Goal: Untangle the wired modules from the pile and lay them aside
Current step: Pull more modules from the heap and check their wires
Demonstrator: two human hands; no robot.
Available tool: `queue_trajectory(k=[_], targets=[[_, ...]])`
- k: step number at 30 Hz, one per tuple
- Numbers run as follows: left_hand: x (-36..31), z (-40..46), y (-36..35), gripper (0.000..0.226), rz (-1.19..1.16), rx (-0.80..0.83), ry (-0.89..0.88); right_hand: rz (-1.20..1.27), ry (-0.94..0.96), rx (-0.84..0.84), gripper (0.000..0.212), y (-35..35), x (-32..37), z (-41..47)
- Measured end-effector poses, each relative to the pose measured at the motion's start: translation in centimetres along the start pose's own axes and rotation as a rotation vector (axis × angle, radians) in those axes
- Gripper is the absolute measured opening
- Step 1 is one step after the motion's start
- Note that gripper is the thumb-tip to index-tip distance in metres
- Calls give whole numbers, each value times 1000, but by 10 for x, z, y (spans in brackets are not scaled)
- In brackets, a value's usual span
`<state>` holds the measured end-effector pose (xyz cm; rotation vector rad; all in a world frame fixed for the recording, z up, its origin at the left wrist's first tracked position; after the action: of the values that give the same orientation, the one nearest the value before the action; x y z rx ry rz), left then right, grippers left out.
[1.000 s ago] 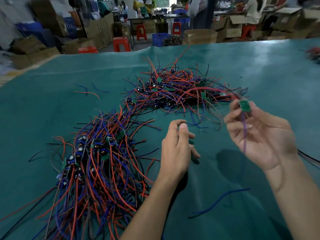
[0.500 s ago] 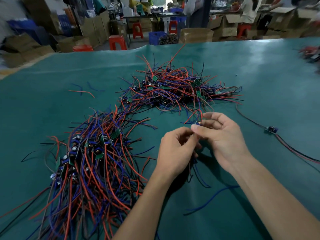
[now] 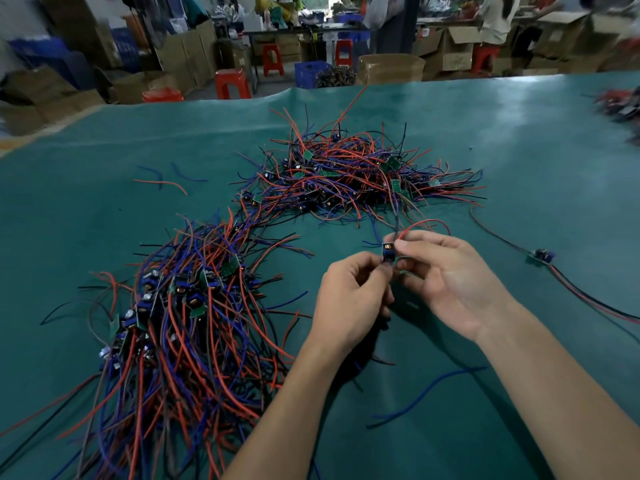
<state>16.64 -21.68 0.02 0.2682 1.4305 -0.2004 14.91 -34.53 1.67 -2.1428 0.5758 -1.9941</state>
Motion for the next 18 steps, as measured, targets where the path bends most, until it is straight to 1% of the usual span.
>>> queue_trajectory(k=[3,6,10,13,14,16,18], targets=[[-2,-1,1,29,33,1,-31,-76,60,-61,2,2,4,-1],[0,0,2,26,79,15,-41,-166,150,-142,11,8,4,0],[0,0,0,26,101,40,-37,-442,430,-315,21,20,18,0],[2,1,0,25,126,52,-41,-688,633,-511,17,34,32,-2],[2,0,0,24,129,57,-42,-727,669,-578,13,42,37,-3],[3,0,-1,23,140,65,-38,-705,678,-680,9,60,45,-3],[3,0,-2,23,168,72,-35,-673,669,-783,11,81,52,-4]])
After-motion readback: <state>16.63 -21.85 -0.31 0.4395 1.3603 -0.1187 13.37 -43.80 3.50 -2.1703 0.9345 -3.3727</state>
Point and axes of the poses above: each hand's wrist, its own z-axis towards the middle knuckle, its own y-axis out of the back of the hand, x = y × z, the point moved 6 cm from there along z, towards the middle knuckle, and after that the axes turned 2 degrees about -x, right-handed, at the moved point
